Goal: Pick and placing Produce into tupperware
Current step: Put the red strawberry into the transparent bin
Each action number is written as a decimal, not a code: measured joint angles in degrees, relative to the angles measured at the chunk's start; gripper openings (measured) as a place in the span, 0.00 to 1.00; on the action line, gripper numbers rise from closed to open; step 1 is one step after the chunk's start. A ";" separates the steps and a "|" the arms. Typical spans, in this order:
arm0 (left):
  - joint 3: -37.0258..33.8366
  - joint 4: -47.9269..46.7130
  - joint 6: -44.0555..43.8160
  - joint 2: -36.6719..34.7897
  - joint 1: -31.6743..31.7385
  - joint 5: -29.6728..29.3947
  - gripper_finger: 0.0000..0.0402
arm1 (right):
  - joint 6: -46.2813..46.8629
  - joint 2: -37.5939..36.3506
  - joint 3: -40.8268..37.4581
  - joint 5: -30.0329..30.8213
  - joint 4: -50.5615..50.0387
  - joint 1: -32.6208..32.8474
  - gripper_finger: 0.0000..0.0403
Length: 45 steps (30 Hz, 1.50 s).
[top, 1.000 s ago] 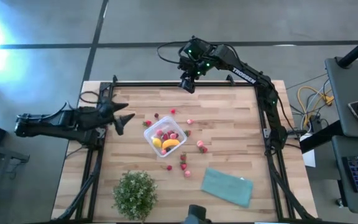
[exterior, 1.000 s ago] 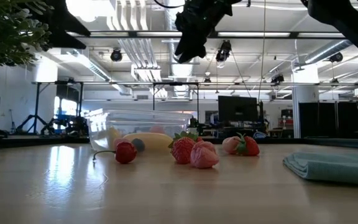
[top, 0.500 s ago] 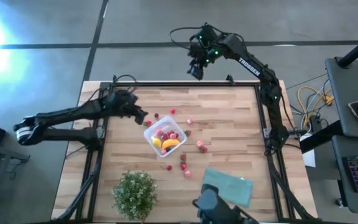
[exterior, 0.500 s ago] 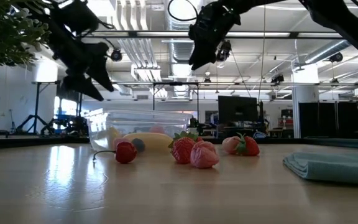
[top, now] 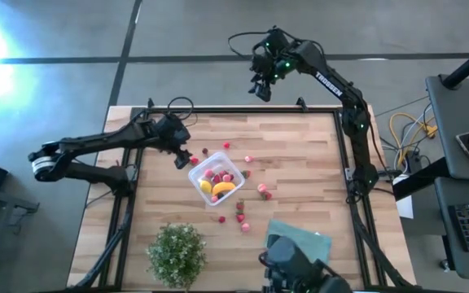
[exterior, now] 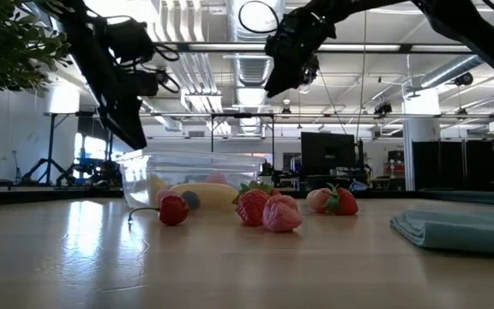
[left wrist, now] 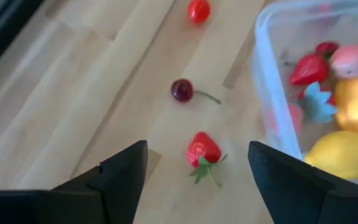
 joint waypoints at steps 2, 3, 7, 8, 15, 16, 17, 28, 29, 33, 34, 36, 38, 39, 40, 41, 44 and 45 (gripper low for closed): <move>-0.38 0.02 0.01 0.76 -0.04 0.07 0.66 | -0.22 0.02 0.00 -8.97 0.01 -1.71 0.56; -0.45 -0.01 0.02 1.13 -0.05 0.16 0.66 | -0.24 0.04 -0.04 -16.30 -0.01 -3.03 0.56; -0.81 -0.07 0.24 2.53 -0.02 0.37 0.66 | -1.68 -0.13 -0.33 -42.06 -2.87 -8.23 0.56; -0.81 0.15 0.46 2.89 0.00 0.42 0.66 | -2.02 -0.50 -0.33 -43.58 -4.99 -9.23 0.56; -0.81 1.15 0.53 3.10 0.48 0.98 0.66 | 0.79 -9.00 -0.35 -31.48 -9.47 -8.46 0.56; -0.81 1.13 0.53 2.91 0.91 0.99 0.66 | 2.57 -10.33 -0.33 -29.00 -8.57 -8.02 0.56; -0.81 1.01 0.55 2.78 1.52 1.01 0.66 | 4.30 -11.47 -0.33 -26.96 -7.72 -7.80 0.56; -1.23 0.91 7.70 3.70 6.47 5.76 0.66 | 16.47 -21.61 -9.36 -15.02 -2.75 -6.07 0.56; -1.23 1.15 7.65 3.92 6.49 5.80 0.66 | 17.77 -23.16 -11.71 -15.01 -1.05 -5.11 0.56; -1.23 1.74 7.63 4.68 6.75 6.26 0.66 | 25.67 -30.59 -25.88 -15.26 17.67 0.01 0.56; -1.23 2.07 7.63 4.82 6.75 6.29 0.66 | 27.87 -32.29 -30.62 -15.35 23.91 1.28 0.56; -1.23 2.19 7.64 5.07 6.83 6.31 0.66 | 32.12 -35.33 -40.68 -15.37 34.16 3.18 0.56; -1.23 2.55 7.66 5.19 6.92 6.44 0.66 | 36.82 -38.43 -50.14 -15.36 40.27 3.69 0.56; -1.23 2.49 7.82 5.19 7.04 6.67 0.66 | 38.63 -40.49 -54.89 -15.20 42.37 3.65 0.56; -1.25 2.44 8.20 5.17 7.11 6.91 0.66 | 39.71 -42.68 -59.02 -15.17 44.27 3.56 0.56; -1.25 2.45 8.88 5.17 7.10 6.95 0.66 | 40.63 -44.99 -62.63 -15.10 46.54 3.50 0.56; -1.29 2.06 10.76 5.14 7.13 7.35 0.66 | 44.44 -51.56 -71.69 -14.53 54.12 2.84 0.56; -1.29 2.09 11.74 5.17 7.13 7.91 0.66 | 45.43 -53.63 -74.40 -14.14 55.54 2.40 0.56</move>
